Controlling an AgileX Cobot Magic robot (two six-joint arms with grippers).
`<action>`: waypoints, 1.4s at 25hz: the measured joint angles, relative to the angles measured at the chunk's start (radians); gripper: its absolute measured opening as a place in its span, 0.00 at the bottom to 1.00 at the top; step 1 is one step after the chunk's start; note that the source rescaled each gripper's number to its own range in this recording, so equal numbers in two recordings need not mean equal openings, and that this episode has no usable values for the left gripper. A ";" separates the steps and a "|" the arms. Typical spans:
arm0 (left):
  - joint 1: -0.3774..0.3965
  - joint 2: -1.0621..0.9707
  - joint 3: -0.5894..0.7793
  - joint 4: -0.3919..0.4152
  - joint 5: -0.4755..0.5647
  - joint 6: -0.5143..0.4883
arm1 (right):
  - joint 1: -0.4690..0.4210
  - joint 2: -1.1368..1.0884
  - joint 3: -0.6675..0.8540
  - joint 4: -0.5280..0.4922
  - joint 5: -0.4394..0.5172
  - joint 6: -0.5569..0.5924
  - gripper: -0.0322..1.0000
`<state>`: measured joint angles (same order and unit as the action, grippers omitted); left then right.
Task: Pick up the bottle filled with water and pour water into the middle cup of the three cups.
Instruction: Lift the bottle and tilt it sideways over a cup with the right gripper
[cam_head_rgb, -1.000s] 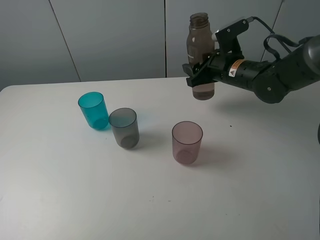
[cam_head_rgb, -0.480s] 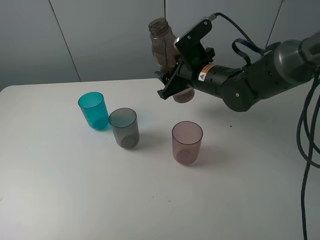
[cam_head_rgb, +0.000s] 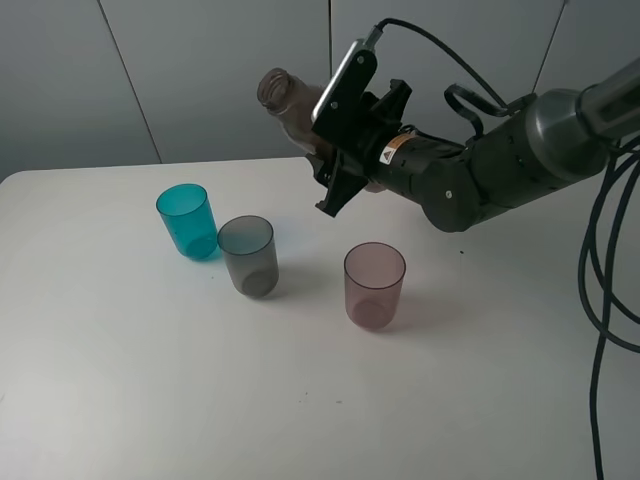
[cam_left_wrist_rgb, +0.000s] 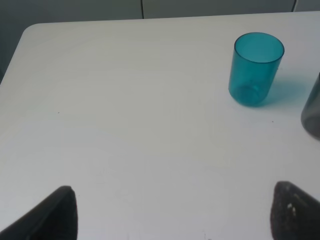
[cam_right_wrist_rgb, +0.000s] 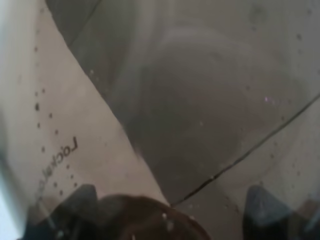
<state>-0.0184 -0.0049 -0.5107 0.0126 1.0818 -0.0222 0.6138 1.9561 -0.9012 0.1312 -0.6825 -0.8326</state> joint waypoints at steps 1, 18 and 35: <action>0.000 0.000 0.000 0.000 0.000 0.000 | 0.000 0.000 0.000 0.009 0.000 -0.042 0.04; 0.000 0.000 0.000 0.000 0.000 0.002 | 0.026 0.000 0.000 0.152 0.000 -0.412 0.03; 0.000 0.000 0.000 0.000 0.000 0.002 | 0.084 0.021 0.000 0.224 -0.002 -0.542 0.03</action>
<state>-0.0184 -0.0049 -0.5107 0.0126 1.0818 -0.0204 0.6981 1.9766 -0.9012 0.3553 -0.6843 -1.3746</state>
